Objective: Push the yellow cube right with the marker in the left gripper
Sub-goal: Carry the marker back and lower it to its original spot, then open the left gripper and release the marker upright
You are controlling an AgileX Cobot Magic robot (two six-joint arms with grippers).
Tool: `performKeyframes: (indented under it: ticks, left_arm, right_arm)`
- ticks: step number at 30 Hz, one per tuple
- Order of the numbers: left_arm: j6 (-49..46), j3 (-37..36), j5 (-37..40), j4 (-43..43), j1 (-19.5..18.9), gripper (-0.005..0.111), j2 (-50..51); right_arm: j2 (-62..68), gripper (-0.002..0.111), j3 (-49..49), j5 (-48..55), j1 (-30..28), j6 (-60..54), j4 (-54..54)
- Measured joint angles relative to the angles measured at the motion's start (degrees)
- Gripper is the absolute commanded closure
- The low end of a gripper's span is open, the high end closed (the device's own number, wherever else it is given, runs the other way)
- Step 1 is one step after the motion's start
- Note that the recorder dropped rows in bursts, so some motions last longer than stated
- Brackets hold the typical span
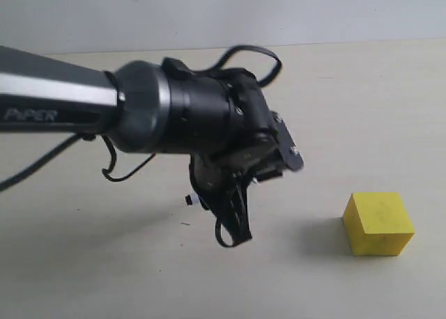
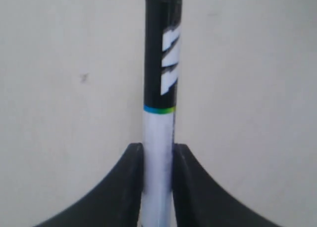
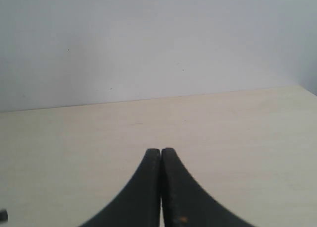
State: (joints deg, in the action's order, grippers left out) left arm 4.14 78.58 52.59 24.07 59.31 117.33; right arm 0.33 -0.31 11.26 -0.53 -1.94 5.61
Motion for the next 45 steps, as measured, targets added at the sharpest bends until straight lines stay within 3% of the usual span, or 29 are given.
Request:
performKeyframes:
  ticks: [5, 9, 15, 41, 45]
  left_arm:
    - [26.36, 0.0, 0.01, -0.9, -5.56, 0.107, -1.0]
    - [33.79, 0.0, -0.69, -9.15, -9.67, 0.107, -1.0]
    - [34.95, 0.43, -8.78, -22.57, -11.28, 0.107, 1.84]
    - [40.22, 2.44, -8.11, -23.21, -14.07, 0.107, 5.38]
    - [40.22, 2.44, -8.11, -23.21, -14.07, 0.094, 5.38]
  right_arm:
    - [0.0, 0.108, 0.0, 0.0, 0.0, 0.0, 0.0]
    - [0.0, 0.108, 0.0, 0.0, 0.0, 0.0, 0.0]
    - [0.0, 0.108, 0.0, 0.0, 0.0, -0.13, 0.0]
    - [0.0, 0.108, 0.0, 0.0, 0.0, -0.13, 0.0]
    - [0.0, 0.108, 0.0, 0.0, 0.0, -0.13, 0.0]
